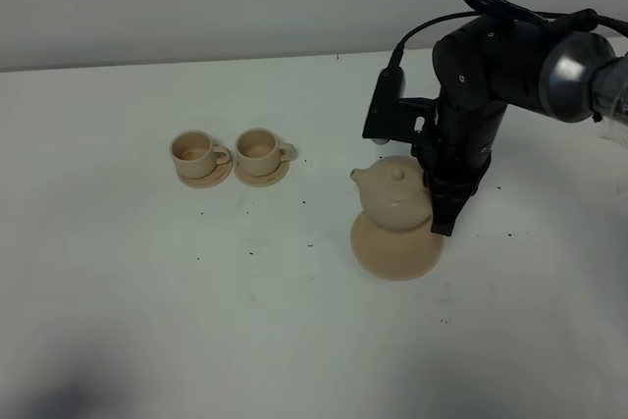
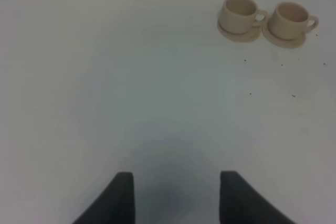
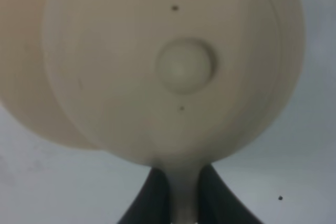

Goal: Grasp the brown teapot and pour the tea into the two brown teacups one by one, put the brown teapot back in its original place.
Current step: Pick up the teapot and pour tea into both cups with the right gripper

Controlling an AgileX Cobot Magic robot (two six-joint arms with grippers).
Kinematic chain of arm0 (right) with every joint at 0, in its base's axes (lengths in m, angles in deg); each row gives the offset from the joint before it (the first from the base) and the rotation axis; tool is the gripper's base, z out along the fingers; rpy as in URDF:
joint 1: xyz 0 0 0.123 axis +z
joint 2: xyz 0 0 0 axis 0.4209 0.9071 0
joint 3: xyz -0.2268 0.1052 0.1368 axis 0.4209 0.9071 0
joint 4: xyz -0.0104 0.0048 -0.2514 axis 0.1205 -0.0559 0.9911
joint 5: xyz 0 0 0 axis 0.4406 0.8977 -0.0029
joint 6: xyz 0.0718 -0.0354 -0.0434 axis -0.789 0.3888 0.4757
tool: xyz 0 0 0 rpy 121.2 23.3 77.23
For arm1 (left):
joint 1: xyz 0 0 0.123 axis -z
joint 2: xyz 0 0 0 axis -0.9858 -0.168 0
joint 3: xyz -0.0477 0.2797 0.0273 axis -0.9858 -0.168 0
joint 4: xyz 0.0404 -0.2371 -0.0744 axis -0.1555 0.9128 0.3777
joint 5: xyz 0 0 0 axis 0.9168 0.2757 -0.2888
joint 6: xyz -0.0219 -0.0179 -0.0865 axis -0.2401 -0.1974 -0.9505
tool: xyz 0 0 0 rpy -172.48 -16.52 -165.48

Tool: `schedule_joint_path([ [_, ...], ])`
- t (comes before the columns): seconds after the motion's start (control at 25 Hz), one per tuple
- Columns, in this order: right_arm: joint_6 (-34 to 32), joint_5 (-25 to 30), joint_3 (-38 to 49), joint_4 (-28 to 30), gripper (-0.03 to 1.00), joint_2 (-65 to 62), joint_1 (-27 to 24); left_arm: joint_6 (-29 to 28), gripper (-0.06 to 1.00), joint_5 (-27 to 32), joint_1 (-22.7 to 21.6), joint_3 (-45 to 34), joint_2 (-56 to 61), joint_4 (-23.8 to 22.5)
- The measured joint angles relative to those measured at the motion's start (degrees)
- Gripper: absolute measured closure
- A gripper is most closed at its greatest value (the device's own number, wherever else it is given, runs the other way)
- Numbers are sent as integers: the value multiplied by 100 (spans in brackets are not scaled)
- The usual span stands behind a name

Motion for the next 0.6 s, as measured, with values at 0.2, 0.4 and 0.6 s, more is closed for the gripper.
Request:
schedule_joint_path([
  [0.2,-336,-8,-292,0,86,0,0,0,55,0,0,0,0,0],
  [0.4,-518,-24,-717,7,86,63,0,0,55,0,0,0,0,0],
  [0.6,-729,173,-1407,193,86,446,81,0,55,0,0,0,0,0],
])
